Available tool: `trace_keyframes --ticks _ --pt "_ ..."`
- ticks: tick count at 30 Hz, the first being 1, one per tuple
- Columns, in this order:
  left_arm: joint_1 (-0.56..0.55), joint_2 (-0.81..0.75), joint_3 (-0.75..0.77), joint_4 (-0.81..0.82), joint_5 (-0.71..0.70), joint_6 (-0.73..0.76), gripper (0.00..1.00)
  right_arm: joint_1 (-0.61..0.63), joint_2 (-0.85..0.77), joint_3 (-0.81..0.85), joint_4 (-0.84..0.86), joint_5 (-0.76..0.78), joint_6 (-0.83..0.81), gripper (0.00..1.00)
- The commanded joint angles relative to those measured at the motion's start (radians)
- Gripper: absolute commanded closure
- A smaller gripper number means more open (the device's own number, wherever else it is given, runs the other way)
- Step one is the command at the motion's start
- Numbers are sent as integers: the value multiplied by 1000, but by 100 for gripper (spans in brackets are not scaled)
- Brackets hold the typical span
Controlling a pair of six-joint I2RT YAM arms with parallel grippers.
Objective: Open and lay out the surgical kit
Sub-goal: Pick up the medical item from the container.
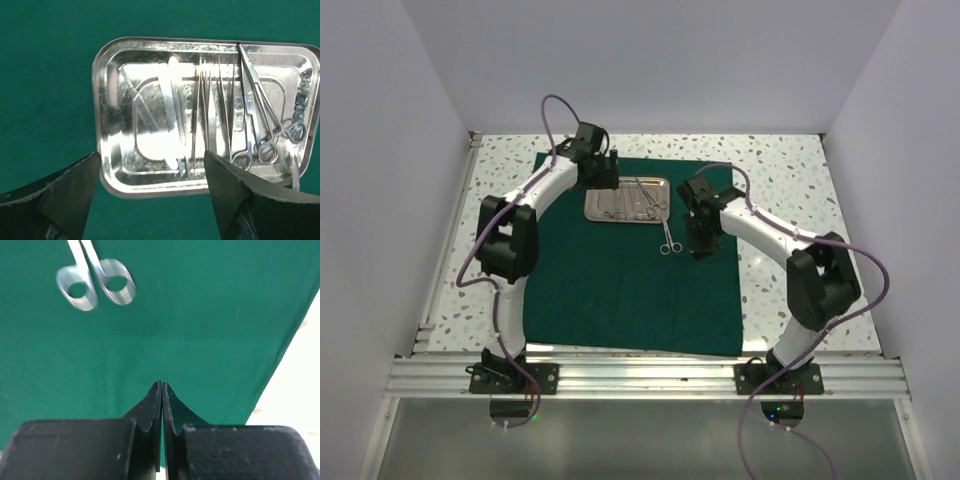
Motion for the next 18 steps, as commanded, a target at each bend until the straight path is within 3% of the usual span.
trace_keyframes --ticks 1,5,7,10,12,18 --pt "-4 58 119 -26 12 -7 12 16 -129 -133 49 -36 78 100" --pt "-20 98 158 -34 14 -9 13 44 -183 -175 69 -55 90 100" --pt "-26 92 155 -29 14 -10 13 49 -186 -135 83 -60 83 65" --pt "-29 71 144 -29 6 -10 13 49 -148 -40 98 -45 67 35" --pt "-29 38 127 -32 -1 -9 13 49 -77 15 106 -31 53 30" --pt "-29 -99 -15 -25 -27 -4 12 47 147 239 103 9 -14 33"
